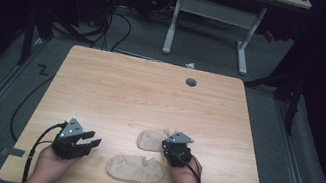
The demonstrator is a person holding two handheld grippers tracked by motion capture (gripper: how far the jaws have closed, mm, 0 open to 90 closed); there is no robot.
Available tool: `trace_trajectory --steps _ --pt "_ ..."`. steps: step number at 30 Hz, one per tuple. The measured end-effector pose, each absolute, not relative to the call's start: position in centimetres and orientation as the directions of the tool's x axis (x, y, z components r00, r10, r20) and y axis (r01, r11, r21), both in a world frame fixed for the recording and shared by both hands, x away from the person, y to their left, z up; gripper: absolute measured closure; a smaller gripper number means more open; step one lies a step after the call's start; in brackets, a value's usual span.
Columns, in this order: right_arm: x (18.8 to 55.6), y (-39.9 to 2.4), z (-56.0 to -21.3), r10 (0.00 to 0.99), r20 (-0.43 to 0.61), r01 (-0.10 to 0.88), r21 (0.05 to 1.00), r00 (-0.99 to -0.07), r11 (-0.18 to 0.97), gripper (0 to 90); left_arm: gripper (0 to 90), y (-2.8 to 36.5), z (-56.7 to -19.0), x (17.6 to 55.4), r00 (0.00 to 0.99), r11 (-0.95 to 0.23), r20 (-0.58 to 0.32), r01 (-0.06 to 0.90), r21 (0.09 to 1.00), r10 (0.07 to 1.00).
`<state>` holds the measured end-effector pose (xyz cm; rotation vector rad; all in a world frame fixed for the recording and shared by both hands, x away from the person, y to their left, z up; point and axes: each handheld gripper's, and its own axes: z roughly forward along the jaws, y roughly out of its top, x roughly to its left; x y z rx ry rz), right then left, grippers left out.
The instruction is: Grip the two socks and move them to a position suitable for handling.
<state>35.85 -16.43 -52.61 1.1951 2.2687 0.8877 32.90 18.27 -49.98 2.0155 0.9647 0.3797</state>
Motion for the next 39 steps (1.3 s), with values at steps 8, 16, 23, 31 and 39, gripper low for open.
trace_trajectory --steps 8,16,23,31,39 --pt "36.9 -13.1 -52.8 0.777 -0.062 0.516 0.714 -0.626 0.473 89.5 59.4 19.2 -50.3 32.5 0.628 -0.337 -0.082 0.517 0.787 0.774" --pt "35.6 -16.6 -50.0 0.828 -0.090 0.465 0.791 -0.553 0.397 84.8 58.9 18.3 -50.3 32.9 0.636 -0.335 -0.085 0.511 0.791 0.767" --pt "35.8 -20.1 -50.6 0.871 -0.077 0.509 0.786 -0.485 0.352 73.6 57.4 16.0 -51.5 34.3 0.651 -0.362 -0.082 0.518 0.775 0.755" --pt "36.8 -20.9 -51.7 0.880 -0.029 0.546 0.774 -0.475 0.321 69.7 52.6 13.3 -51.8 35.3 0.675 -0.374 -0.097 0.516 0.771 0.731" --pt "37.8 -20.0 -52.1 0.872 -0.012 0.565 0.757 -0.489 0.327 69.6 53.3 10.8 -52.1 37.8 0.663 -0.341 -0.138 0.539 0.770 0.736"
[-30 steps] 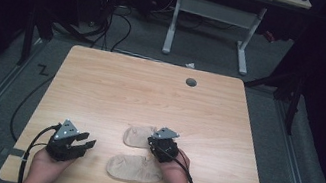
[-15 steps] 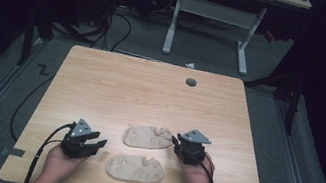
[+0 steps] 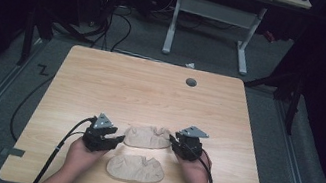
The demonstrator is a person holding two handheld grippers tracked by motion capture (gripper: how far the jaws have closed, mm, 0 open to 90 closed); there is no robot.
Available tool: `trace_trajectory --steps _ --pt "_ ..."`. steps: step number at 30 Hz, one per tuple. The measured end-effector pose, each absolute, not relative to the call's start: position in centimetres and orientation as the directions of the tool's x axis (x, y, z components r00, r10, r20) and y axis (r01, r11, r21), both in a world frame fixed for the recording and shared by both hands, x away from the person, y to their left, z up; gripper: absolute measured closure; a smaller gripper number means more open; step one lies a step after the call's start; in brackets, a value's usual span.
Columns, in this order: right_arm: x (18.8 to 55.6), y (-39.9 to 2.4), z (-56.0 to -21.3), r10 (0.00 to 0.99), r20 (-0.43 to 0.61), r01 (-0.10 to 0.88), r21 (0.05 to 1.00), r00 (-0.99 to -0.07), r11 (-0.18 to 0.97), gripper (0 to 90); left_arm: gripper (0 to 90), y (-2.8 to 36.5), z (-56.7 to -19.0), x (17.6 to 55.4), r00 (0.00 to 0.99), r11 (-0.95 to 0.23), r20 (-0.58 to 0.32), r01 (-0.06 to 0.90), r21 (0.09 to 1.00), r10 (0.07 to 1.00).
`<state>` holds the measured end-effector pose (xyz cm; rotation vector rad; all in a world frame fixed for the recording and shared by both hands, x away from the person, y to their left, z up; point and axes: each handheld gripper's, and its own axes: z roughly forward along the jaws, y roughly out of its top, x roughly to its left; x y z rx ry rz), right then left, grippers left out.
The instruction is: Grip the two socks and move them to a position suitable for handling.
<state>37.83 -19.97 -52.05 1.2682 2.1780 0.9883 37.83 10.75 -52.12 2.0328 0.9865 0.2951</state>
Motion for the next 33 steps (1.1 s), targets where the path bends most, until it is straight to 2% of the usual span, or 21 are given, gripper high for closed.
trace_trajectory --steps 5,6,7,12,16,20,33 --pt "38.2 -19.6 -52.4 0.873 -0.008 0.582 0.742 -0.488 0.332 69.6 57.7 9.2 -52.6 38.6 0.652 -0.342 -0.135 0.549 0.762 0.746" --pt "38.3 -19.6 -52.5 0.872 -0.010 0.582 0.741 -0.489 0.335 69.6 62.7 9.2 -52.8 38.8 0.642 -0.344 -0.130 0.558 0.755 0.756" --pt "38.3 -19.6 -52.6 0.873 -0.009 0.585 0.739 -0.488 0.334 69.6 62.7 9.2 -53.0 38.9 0.633 -0.346 -0.127 0.568 0.747 0.764" --pt "38.3 -19.4 -52.8 0.873 -0.011 0.598 0.725 -0.487 0.342 73.8 77.5 9.2 -53.2 38.9 0.630 -0.361 -0.092 0.551 0.752 0.771" --pt "38.3 -19.3 -52.9 0.871 -0.001 0.601 0.723 -0.492 0.340 79.4 85.2 9.2 -53.2 38.9 0.631 -0.364 -0.082 0.543 0.756 0.772" --pt "38.1 -18.9 -52.8 0.866 -0.026 0.592 0.720 -0.499 0.362 84.8 86.6 9.1 -53.2 38.7 0.629 -0.366 -0.078 0.543 0.756 0.773" --pt "37.4 -19.0 -51.6 0.862 -0.057 0.531 0.767 -0.503 0.360 85.2 86.7 9.6 -52.0 38.3 0.624 -0.325 -0.087 0.515 0.793 0.777"
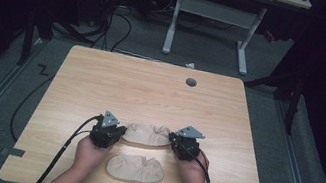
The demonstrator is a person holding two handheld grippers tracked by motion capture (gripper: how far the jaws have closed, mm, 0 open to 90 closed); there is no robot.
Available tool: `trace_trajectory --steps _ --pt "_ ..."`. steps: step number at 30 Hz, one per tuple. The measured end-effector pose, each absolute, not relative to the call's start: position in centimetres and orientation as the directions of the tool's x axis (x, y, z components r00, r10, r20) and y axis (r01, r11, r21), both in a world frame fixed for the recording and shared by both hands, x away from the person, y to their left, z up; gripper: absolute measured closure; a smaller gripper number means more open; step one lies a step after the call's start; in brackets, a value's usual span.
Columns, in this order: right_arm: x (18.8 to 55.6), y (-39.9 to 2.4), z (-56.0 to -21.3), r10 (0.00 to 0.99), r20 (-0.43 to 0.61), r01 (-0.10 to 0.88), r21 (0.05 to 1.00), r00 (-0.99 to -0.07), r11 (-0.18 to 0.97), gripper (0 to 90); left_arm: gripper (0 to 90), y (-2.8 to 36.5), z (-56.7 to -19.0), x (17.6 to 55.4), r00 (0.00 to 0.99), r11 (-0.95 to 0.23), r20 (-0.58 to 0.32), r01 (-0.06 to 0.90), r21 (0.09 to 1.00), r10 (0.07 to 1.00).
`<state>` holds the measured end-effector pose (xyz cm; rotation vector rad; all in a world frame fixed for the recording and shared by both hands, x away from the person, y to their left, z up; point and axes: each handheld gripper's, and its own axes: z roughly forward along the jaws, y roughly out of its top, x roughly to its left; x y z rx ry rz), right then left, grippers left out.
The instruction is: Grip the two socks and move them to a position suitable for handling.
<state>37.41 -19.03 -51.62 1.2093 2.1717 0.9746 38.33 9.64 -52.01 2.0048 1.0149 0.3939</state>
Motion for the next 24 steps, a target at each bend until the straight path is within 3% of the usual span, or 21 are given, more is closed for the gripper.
trace_trajectory --steps 24 --pt "36.3 -18.3 -50.4 0.852 -0.093 0.474 0.798 -0.515 0.373 85.1 86.7 10.6 -50.5 37.6 0.628 -0.316 -0.073 0.484 0.816 0.775"
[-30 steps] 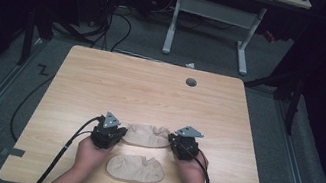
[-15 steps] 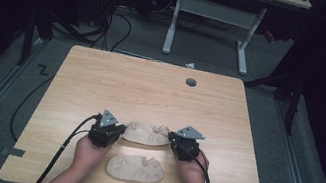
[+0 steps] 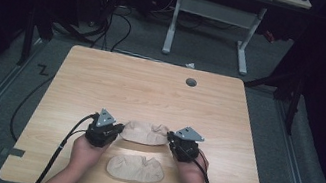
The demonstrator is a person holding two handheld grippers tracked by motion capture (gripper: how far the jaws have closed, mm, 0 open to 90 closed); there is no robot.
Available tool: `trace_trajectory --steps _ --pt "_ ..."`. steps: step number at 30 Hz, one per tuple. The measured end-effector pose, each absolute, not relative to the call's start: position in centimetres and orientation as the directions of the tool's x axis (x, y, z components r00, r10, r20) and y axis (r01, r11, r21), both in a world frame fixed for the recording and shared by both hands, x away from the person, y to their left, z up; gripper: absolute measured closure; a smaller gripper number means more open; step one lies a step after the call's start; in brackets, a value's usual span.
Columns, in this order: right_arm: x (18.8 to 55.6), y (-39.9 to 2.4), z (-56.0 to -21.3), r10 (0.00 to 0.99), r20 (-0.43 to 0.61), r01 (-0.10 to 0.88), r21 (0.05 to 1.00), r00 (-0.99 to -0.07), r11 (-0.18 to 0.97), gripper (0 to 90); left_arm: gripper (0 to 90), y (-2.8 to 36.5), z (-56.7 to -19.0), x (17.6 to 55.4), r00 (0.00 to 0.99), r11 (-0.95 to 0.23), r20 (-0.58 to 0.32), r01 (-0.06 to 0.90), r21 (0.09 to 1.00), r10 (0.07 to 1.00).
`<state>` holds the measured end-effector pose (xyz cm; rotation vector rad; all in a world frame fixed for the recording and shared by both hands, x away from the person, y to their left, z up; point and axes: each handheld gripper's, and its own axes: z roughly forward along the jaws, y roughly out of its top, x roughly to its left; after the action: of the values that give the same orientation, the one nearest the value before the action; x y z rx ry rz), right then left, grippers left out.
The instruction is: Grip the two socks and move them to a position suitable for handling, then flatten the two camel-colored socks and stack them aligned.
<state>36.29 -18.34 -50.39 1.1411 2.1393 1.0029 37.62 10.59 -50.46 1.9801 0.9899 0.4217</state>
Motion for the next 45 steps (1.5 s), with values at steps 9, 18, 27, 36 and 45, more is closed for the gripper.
trace_trajectory --steps 9,18,27,36,45 --pt "35.1 -18.2 -49.7 0.847 -0.109 0.448 0.809 -0.521 0.380 85.1 86.6 10.8 -49.8 37.0 0.640 -0.321 -0.071 0.475 0.819 0.765" --pt "34.0 -18.1 -49.3 0.839 -0.128 0.429 0.812 -0.530 0.395 85.2 86.7 11.0 -49.2 36.2 0.658 -0.337 -0.064 0.464 0.820 0.750" --pt "32.8 -18.1 -48.8 0.836 -0.131 0.420 0.817 -0.533 0.396 85.2 86.6 11.6 -48.9 35.7 0.673 -0.343 -0.070 0.461 0.819 0.736" --pt "31.6 -18.1 -48.8 0.820 -0.158 0.403 0.810 -0.550 0.426 85.2 86.6 11.8 -48.4 35.0 0.696 -0.346 -0.080 0.450 0.823 0.714" --pt "30.0 -18.9 -48.7 0.824 -0.159 0.408 0.808 -0.545 0.426 85.2 86.6 11.3 -48.6 34.2 0.728 -0.375 -0.083 0.443 0.814 0.681"
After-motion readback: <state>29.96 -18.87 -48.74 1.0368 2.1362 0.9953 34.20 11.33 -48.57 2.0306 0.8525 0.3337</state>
